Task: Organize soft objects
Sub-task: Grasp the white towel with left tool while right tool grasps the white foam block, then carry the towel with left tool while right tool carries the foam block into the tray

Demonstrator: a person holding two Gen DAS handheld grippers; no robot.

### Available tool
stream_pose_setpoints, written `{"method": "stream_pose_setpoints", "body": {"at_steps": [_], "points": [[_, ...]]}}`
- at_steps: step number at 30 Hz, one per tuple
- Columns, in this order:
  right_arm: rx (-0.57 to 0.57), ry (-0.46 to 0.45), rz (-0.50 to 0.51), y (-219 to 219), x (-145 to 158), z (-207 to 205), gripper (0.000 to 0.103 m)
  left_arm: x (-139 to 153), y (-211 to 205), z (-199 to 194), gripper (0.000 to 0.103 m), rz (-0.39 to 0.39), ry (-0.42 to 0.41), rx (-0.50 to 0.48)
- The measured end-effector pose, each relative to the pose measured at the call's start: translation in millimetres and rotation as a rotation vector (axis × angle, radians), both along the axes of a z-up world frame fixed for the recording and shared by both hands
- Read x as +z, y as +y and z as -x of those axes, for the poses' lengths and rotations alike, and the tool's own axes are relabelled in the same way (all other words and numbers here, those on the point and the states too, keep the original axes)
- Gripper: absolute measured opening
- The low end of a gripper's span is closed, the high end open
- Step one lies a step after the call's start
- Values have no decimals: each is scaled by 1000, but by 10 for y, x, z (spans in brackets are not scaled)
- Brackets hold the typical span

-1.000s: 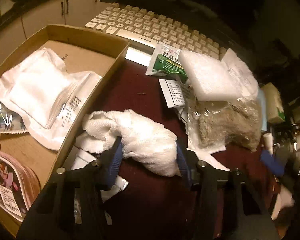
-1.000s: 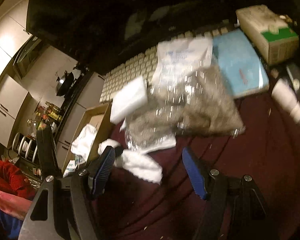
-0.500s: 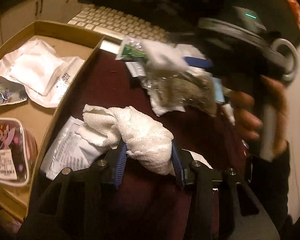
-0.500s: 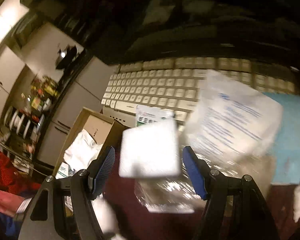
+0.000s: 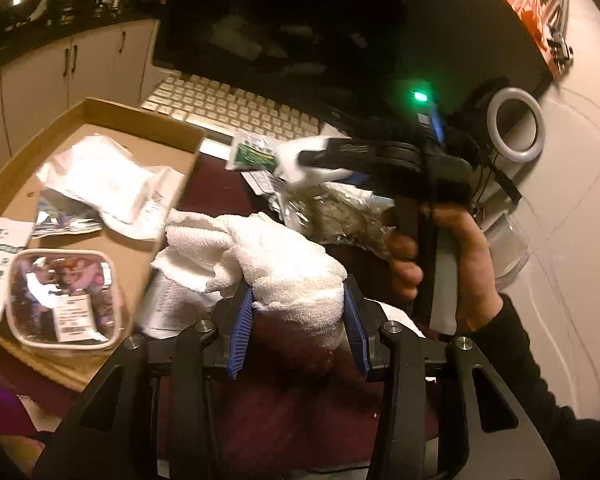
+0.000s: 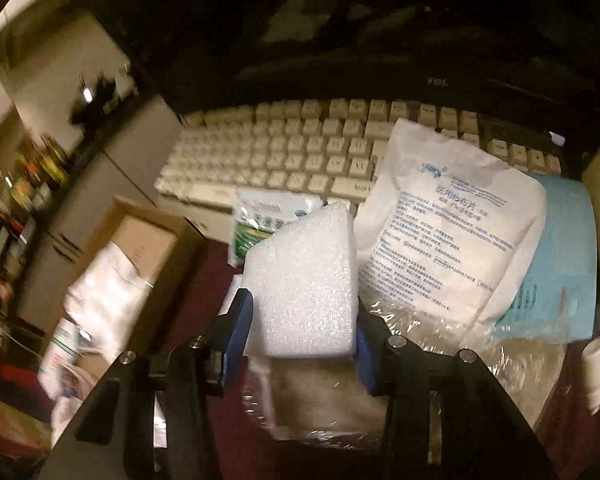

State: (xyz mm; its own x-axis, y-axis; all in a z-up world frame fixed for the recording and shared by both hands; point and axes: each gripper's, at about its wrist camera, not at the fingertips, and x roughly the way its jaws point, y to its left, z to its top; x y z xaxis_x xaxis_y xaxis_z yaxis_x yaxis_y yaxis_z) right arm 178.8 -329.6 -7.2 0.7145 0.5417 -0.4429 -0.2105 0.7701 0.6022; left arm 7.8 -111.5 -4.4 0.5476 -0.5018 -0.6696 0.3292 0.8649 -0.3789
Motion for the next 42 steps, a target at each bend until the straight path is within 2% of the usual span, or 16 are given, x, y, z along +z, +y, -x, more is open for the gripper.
{"method": "stream_pose_setpoints", "body": {"at_steps": [4, 7, 9, 11, 13, 15, 17, 18, 20, 21, 25, 28, 30, 33, 37, 42], "points": [[13, -91, -78, -88, 134, 186, 46, 156, 248, 116, 41, 16, -36, 37], [66, -142, -119, -18, 266, 322, 40, 267, 440, 142, 41, 0, -72, 81], [105, -164, -123, 87, 344, 375, 32, 316, 609, 92, 41, -1, -79, 120], [135, -165, -116, 227, 411, 378, 14, 356, 760, 45, 41, -8, -90, 159], [135, -144, -75, 414, 446, 317, 5, 367, 891, 7, 41, -10, -94, 194], [121, -158, -40, 471, 442, 295, 5, 348, 1005, -30, 41, 6, -82, 211], [131, -137, -17, 525, 391, 254, 9, 328, 1079, -34, 41, 1, -84, 226], [153, -116, -20, 558, 351, 215, 15, 315, 1095, -34, 41, 1, -83, 226], [168, -82, -9, 611, 271, 154, 77, 274, 1115, -55, 41, 5, -74, 222], [149, -83, 7, 621, 243, 140, 81, 259, 1110, -59, 41, 5, -72, 222], [154, -4, 33, 629, 123, -4, 81, 269, 1062, -60, 41, 0, -68, 214], [173, 73, 27, 738, -14, -209, 77, 270, 1067, -50, 41, -7, -73, 220], [164, 76, 46, 804, -42, -209, 73, 246, 1080, -56, 41, -7, -65, 221], [110, 73, 131, 852, -19, -146, 45, 217, 1100, -68, 41, -5, -55, 226], [89, 57, 185, 916, 1, -87, 40, 216, 1094, -81, 41, -1, -55, 224], [115, 18, 134, 873, 57, 49, 27, 205, 1097, -88, 41, -8, -54, 221]]}}
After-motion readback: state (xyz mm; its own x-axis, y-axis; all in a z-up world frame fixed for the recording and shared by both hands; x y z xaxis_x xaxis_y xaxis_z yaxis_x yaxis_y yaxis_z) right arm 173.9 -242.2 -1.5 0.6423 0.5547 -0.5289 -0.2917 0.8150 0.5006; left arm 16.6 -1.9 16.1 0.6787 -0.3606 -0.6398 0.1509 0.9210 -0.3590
